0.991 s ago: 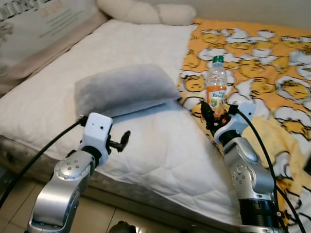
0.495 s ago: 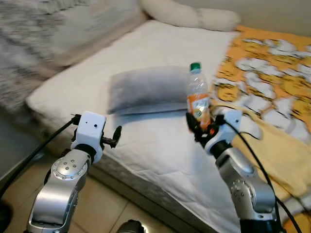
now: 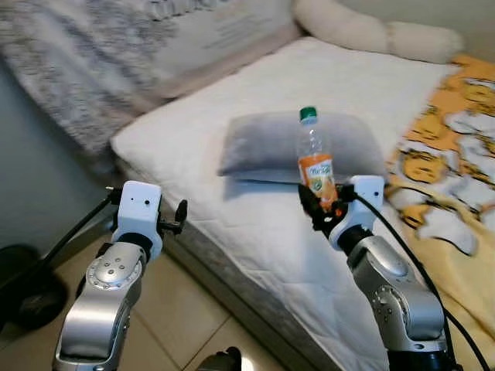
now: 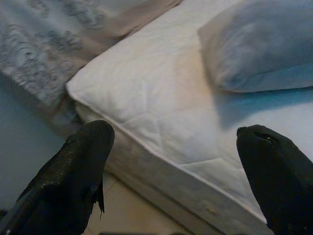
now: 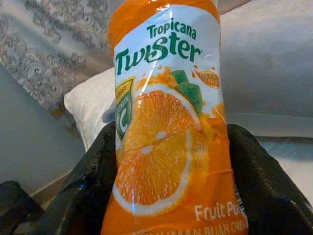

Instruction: Clean up the room

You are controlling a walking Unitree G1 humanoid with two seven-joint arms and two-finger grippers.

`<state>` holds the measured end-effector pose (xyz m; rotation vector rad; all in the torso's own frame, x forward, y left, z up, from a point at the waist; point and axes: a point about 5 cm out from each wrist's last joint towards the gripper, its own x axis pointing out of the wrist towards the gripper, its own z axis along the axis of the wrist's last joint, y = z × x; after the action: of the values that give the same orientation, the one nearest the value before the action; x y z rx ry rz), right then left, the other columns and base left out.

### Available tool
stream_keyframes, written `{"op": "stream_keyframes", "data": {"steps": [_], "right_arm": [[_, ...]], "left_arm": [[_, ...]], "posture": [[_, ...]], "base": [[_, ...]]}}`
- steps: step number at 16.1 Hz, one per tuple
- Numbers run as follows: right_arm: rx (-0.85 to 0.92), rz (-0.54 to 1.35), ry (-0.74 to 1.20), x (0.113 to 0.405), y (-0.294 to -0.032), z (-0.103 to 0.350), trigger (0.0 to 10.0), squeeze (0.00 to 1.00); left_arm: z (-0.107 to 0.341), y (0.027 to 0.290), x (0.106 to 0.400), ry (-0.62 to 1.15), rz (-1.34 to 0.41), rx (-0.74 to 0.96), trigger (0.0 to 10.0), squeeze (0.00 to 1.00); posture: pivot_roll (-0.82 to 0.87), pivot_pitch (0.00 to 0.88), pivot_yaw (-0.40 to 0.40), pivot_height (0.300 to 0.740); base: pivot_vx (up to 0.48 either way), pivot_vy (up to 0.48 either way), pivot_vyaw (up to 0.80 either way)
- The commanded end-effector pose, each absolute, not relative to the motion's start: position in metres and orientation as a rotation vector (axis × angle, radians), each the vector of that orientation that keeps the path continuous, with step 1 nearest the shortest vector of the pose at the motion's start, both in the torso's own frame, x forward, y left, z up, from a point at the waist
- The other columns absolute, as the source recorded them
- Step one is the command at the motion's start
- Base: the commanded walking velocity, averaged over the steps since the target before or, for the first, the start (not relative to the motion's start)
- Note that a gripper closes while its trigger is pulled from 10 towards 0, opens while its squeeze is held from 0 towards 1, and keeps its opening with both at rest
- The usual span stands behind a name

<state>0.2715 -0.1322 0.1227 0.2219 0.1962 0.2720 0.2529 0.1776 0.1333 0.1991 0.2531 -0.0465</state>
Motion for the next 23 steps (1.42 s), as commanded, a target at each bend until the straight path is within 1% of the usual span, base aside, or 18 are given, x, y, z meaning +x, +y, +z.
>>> {"op": "stream_keyframes", "data": {"steps": [1, 4, 7, 10, 16, 21, 23], "right_arm": [[0.228, 0.265, 0.224, 0.27, -0.133, 0.12, 10.0, 0.0], [0.191, 0.291, 0.263, 0.268, -0.132, 0.116, 10.0, 0.0], [0.186, 0.294, 0.285, 0.266, -0.132, 0.111, 10.0, 0.0], [0.175, 0.307, 0.298, 0.266, -0.132, 0.109, 10.0, 0.0], [0.145, 0.334, 0.302, 0.265, -0.13, 0.109, 10.0, 0.0], [0.094, 0.373, 0.315, 0.262, -0.128, 0.107, 10.0, 0.0], [0.063, 0.384, 0.317, 0.261, -0.127, 0.106, 10.0, 0.0]], "left_arm": [[0.135, 0.182, 0.253, 0.251, -0.018, 0.248, 10.0, 0.0], [0.136, 0.183, 0.254, 0.237, -0.025, 0.269, 10.0, 0.0], [0.137, 0.18, 0.255, 0.233, -0.029, 0.208, 10.0, 0.0], [0.14, 0.181, 0.257, 0.208, -0.026, 0.266, 10.0, 0.0], [0.14, 0.181, 0.257, 0.197, -0.039, 0.259, 10.0, 0.0], [0.139, 0.18, 0.256, 0.198, -0.034, 0.238, 10.0, 0.0], [0.138, 0.18, 0.256, 0.199, -0.035, 0.233, 10.0, 0.0]], "posture": [[-0.1, 0.0, 0.051, 0.74], [-0.1, 0.0, 0.048, 0.74], [-0.09, 0.0, 0.045, 0.74], [-0.08, 0.0, 0.038, 0.74], [-0.09, 0.0, 0.043, 0.74], [-0.09, 0.0, 0.04, 0.74], [-0.09, 0.0, 0.043, 0.74]], "base": [[0.0, 0.0, 0.8], [0.0, 0.0, 0.8], [0.0, 0.0, 0.8], [0.0, 0.0, 0.8], [0.0, 0.0, 0.8], [0.331, 0.0, 0.75], [0.382, 0.0, 0.0]]}}
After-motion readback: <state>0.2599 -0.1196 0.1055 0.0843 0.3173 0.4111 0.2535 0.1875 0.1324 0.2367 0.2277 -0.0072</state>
